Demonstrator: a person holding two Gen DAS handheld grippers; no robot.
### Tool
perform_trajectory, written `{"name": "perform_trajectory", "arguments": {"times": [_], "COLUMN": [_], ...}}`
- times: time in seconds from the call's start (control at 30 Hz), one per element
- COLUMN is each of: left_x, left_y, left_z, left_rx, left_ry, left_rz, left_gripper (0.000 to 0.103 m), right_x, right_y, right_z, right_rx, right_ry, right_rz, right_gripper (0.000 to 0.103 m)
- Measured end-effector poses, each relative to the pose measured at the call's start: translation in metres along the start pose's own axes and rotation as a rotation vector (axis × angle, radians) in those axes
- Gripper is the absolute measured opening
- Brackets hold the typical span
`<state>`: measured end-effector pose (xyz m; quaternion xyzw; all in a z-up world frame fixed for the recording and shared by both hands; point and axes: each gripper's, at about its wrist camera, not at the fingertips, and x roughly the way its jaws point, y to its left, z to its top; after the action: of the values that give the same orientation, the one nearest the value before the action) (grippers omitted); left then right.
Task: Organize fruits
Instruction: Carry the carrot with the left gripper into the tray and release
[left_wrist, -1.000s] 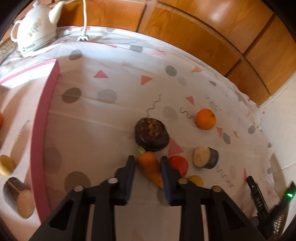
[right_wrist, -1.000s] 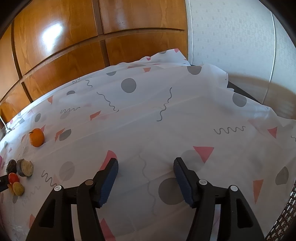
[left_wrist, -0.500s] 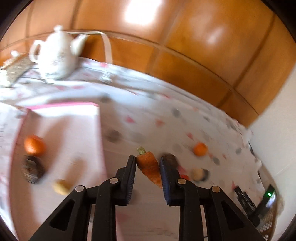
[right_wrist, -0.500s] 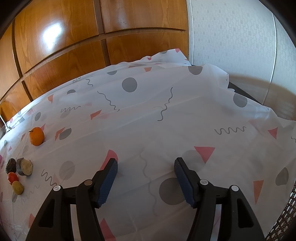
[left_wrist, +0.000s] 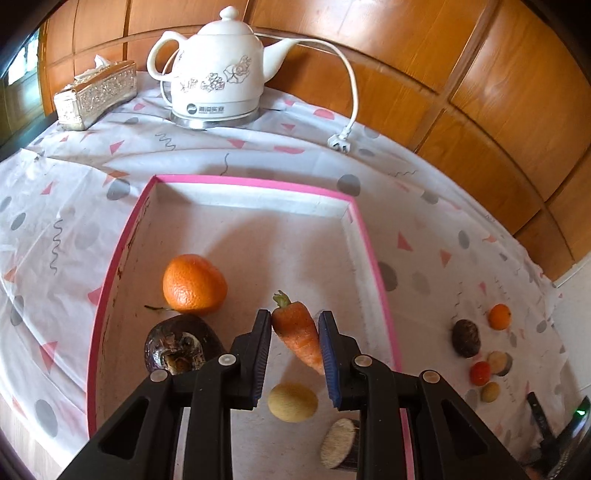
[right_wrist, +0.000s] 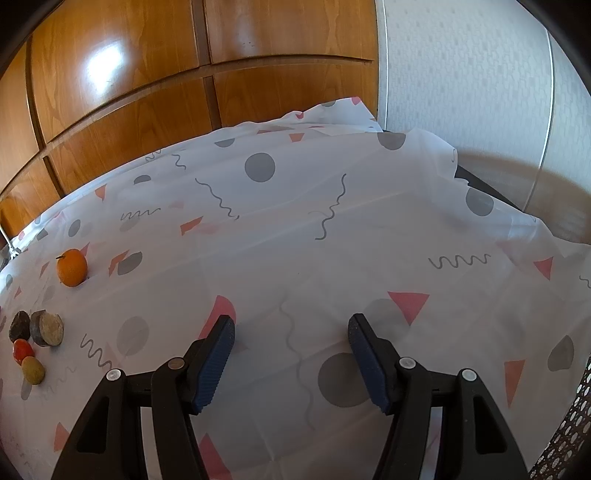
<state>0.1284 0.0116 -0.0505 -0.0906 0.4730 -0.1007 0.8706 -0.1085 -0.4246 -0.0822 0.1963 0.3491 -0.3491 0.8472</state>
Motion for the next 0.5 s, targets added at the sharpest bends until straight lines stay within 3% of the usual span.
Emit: {"name": "perform_trajectory", "arguments": {"times": [0.3,0.5], "left_x": [0.003,-0.017], "left_y": [-0.002,0.002], "left_z": [-0.003,-0.010], "left_rx": [0.027,0.007], "left_ry": [-0.007,-0.046], "left_rz": [0.018,0.044], "left_gripper": [0.028,0.043], "right_x": [0.000,0.000], "right_y": [0.001,0.001], "right_z": [0.000,0.000], "right_rx": [-0.008,-0.009], "right_ry": [0.001,0.001], "right_rz": [-0.005,-0.004], "right_gripper": [0.065,0.066]}}
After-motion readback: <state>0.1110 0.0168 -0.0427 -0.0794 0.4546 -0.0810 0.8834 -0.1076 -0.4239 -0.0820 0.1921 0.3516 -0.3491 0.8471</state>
